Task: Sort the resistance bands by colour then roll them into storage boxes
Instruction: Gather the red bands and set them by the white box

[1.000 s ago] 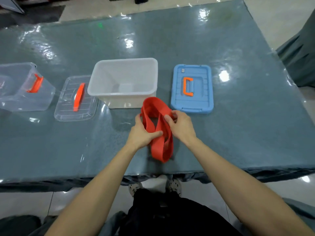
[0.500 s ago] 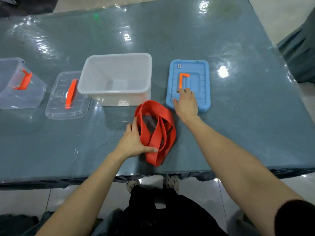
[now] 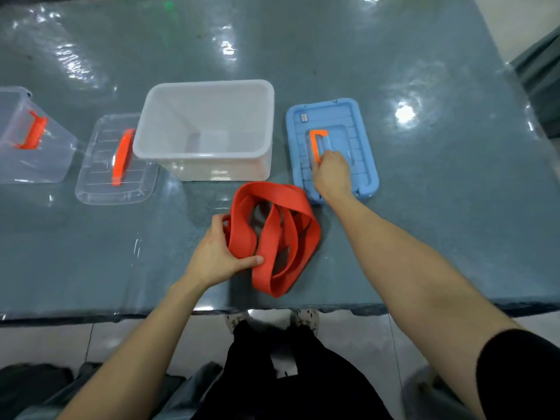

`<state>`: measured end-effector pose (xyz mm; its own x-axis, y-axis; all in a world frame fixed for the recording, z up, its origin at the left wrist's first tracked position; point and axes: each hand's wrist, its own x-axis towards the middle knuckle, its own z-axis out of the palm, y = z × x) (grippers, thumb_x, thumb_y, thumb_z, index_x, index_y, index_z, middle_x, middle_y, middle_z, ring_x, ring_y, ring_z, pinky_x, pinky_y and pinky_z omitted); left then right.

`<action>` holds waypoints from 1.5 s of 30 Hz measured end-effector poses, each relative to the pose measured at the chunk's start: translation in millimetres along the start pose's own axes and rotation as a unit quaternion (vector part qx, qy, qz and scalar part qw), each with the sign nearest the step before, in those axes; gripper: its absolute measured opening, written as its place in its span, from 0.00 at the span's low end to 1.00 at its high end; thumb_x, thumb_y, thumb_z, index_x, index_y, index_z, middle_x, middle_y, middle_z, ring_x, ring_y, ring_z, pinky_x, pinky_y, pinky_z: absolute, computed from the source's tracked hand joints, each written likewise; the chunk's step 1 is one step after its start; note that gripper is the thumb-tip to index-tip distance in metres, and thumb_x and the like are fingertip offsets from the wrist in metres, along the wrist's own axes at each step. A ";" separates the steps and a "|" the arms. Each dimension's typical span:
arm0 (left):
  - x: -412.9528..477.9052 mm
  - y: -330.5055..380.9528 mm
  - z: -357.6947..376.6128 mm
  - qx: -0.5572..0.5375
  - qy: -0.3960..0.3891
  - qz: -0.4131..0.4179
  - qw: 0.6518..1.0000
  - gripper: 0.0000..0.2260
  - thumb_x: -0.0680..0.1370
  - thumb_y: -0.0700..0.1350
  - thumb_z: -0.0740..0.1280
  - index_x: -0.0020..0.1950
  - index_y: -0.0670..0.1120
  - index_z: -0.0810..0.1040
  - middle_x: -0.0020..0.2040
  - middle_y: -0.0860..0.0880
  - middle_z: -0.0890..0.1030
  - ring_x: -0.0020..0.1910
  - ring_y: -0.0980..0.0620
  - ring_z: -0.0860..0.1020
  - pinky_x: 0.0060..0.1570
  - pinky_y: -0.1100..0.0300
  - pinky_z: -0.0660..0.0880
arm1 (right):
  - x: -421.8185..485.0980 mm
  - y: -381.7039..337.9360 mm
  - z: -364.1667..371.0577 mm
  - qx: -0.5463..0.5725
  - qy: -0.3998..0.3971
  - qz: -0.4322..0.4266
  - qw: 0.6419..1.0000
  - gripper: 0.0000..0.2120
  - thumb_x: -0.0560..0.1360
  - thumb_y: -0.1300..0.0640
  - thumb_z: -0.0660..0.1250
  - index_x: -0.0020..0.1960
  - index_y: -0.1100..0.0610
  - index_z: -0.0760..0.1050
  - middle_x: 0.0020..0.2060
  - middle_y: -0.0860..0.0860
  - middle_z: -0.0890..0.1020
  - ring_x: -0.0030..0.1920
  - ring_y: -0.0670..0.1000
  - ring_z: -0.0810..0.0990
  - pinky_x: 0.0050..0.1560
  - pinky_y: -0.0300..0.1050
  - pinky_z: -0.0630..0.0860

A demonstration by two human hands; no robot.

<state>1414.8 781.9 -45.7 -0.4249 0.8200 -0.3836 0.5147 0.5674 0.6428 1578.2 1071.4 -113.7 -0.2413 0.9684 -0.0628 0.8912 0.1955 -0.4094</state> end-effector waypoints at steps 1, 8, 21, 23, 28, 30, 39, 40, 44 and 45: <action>-0.4 -1.6 -2.3 -0.004 -0.011 -0.006 1.000 0.56 0.54 0.71 0.86 0.74 0.61 0.61 0.67 0.54 0.77 0.59 0.51 0.84 0.56 0.44 0.85 | 0.8 -0.3 0.9 0.019 0.004 0.011 1.000 0.14 0.85 0.55 0.64 0.58 0.66 0.79 0.56 0.64 0.82 0.56 0.66 0.82 0.54 0.57 0.76; -5.7 -2.6 0.1 0.000 -0.027 0.004 1.000 0.56 0.57 0.75 0.82 0.77 0.60 0.60 0.68 0.53 0.77 0.64 0.51 0.80 0.66 0.45 0.79 | 16.7 -5.8 5.3 0.193 -0.034 0.106 0.975 0.18 0.79 0.52 0.70 0.36 0.62 0.77 0.32 0.60 0.83 0.32 0.59 0.84 0.34 0.52 0.82; -3.4 -8.2 -1.8 -0.003 -0.046 -0.008 0.999 0.57 0.58 0.76 0.81 0.80 0.59 0.59 0.76 0.48 0.74 0.74 0.46 0.75 0.73 0.41 0.74 | 14.8 -19.5 -9.5 0.112 -0.070 0.027 0.991 0.14 0.83 0.53 0.68 0.49 0.64 0.80 0.41 0.59 0.84 0.41 0.60 0.82 0.40 0.52 0.75; -1.7 -8.6 -1.3 -0.003 -0.044 -0.010 0.999 0.58 0.58 0.77 0.80 0.79 0.59 0.59 0.76 0.49 0.74 0.74 0.46 0.75 0.73 0.41 0.75 | 15.5 -22.3 -9.4 0.124 -0.074 0.028 0.989 0.14 0.83 0.53 0.68 0.46 0.63 0.80 0.39 0.58 0.84 0.40 0.60 0.84 0.42 0.56 0.82; 0.5 -7.9 0.4 0.006 -0.036 -0.012 0.999 0.57 0.57 0.79 0.79 0.78 0.59 0.59 0.74 0.49 0.76 0.72 0.48 0.77 0.71 0.42 0.77 | 12.8 -18.8 -11.2 0.097 -0.082 -0.004 0.992 0.11 0.83 0.58 0.66 0.47 0.64 0.80 0.42 0.59 0.84 0.43 0.60 0.82 0.45 0.55 0.80; 0.5 -6.3 1.2 0.011 -0.029 -0.013 0.999 0.56 0.57 0.80 0.78 0.77 0.60 0.59 0.73 0.49 0.76 0.71 0.48 0.78 0.69 0.42 0.78 | 12.1 -14.9 -12.5 0.097 -0.092 -0.011 0.991 0.09 0.83 0.58 0.66 0.50 0.64 0.80 0.45 0.59 0.84 0.47 0.60 0.83 0.45 0.54 0.79; -9.9 0.7 -2.9 0.032 0.006 -0.003 0.999 0.41 0.74 0.79 0.64 0.79 0.58 0.64 0.76 0.52 0.68 0.75 0.51 0.71 0.73 0.45 0.72 | -69.9 -13.6 -47.8 0.100 -0.061 -0.133 0.984 0.16 0.84 0.49 0.64 0.64 0.58 0.80 0.59 0.57 0.83 0.56 0.60 0.84 0.60 0.59 0.79; -10.7 0.0 -6.8 0.029 0.008 0.004 1.000 0.36 0.76 0.77 0.63 0.78 0.57 0.67 0.75 0.53 0.70 0.74 0.52 0.72 0.72 0.47 0.73 | -85.6 -12.6 -51.1 0.075 -0.066 -0.165 0.981 0.16 0.84 0.48 0.64 0.63 0.58 0.80 0.59 0.57 0.83 0.56 0.61 0.83 0.60 0.59 0.79; -14.6 -6.3 -32.5 0.078 0.044 0.055 0.994 0.24 0.82 0.69 0.60 0.67 0.53 0.78 0.63 0.54 0.79 0.65 0.52 0.80 0.64 0.49 0.78 | -130.7 -22.5 -63.7 -0.062 -0.030 -0.297 0.952 0.12 0.81 0.49 0.67 0.57 0.57 0.81 0.53 0.55 0.83 0.57 0.61 0.81 0.61 0.59 0.75; -16.5 -8.8 -40.5 0.107 0.055 0.065 0.991 0.23 0.82 0.67 0.61 0.65 0.53 0.79 0.61 0.54 0.81 0.62 0.52 0.81 0.62 0.49 0.78 | -138.8 -31.1 -66.6 -0.070 -0.023 -0.316 0.946 0.12 0.80 0.50 0.67 0.57 0.56 0.81 0.54 0.54 0.83 0.57 0.60 0.81 0.62 0.59 0.75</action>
<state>1387.1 760.3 -18.1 -0.4174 0.8807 -0.2240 0.7119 0.4701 0.5218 1609.6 941.1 -31.6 -0.7571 0.6434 0.1133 0.6040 0.7555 -0.2539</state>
